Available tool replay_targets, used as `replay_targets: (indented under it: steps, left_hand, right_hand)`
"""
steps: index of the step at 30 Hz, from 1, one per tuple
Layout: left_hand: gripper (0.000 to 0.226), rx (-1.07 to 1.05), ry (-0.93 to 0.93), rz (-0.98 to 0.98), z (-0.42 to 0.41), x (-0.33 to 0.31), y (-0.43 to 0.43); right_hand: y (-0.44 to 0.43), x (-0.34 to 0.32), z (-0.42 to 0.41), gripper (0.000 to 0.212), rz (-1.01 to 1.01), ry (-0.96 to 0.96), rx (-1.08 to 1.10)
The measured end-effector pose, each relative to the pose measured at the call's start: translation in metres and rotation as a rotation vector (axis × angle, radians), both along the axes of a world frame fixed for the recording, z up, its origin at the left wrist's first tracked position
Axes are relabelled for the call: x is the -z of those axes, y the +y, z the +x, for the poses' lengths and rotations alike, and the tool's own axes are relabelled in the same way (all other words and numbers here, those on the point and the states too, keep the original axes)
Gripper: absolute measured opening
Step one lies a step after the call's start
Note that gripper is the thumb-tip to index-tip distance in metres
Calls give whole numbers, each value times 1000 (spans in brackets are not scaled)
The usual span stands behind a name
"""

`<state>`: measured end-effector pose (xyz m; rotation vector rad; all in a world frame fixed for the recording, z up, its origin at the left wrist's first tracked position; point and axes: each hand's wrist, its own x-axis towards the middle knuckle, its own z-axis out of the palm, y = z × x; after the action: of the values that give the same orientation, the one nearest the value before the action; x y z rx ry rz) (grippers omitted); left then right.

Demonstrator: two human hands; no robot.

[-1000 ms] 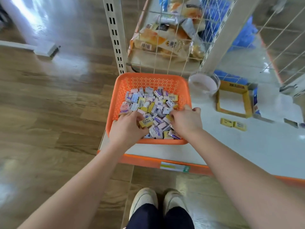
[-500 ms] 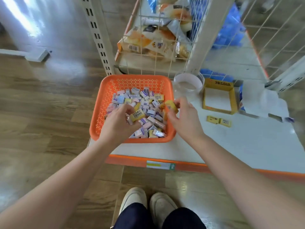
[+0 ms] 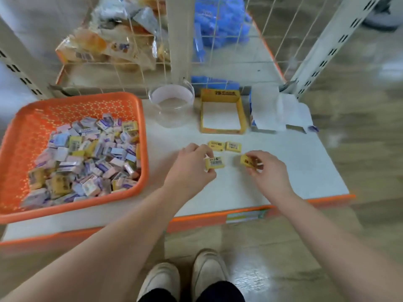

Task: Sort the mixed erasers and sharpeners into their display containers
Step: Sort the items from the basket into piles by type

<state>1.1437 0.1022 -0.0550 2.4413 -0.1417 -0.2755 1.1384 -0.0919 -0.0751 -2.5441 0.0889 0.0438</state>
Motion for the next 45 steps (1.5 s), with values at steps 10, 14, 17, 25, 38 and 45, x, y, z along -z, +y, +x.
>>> replay_targets:
  steps: [10,14,17,25,38,45]
  left_hand:
    - [44,-95,8,124,15,29,-20]
    - [51,-98,30,61,13,25,-25]
    - [52,-66,27,25,6,14,-20]
    - [45,-35,-280,94,-1,-49,11]
    - [51,-281,-291,194,-32,-77,145]
    - [58,-300,-97,305,-52,-62,229]
  right_hand:
    - [27,23,15,40,113,3,44]
    - [19,23,9,42,75,-15,57]
    - [19,17,7,44,46,-29,76]
    - [50,-42,12,48,5,-134,35]
    - [154,-96,11,47,89,-230,-180]
    - [214,-97,10,46,147,-208,-350]
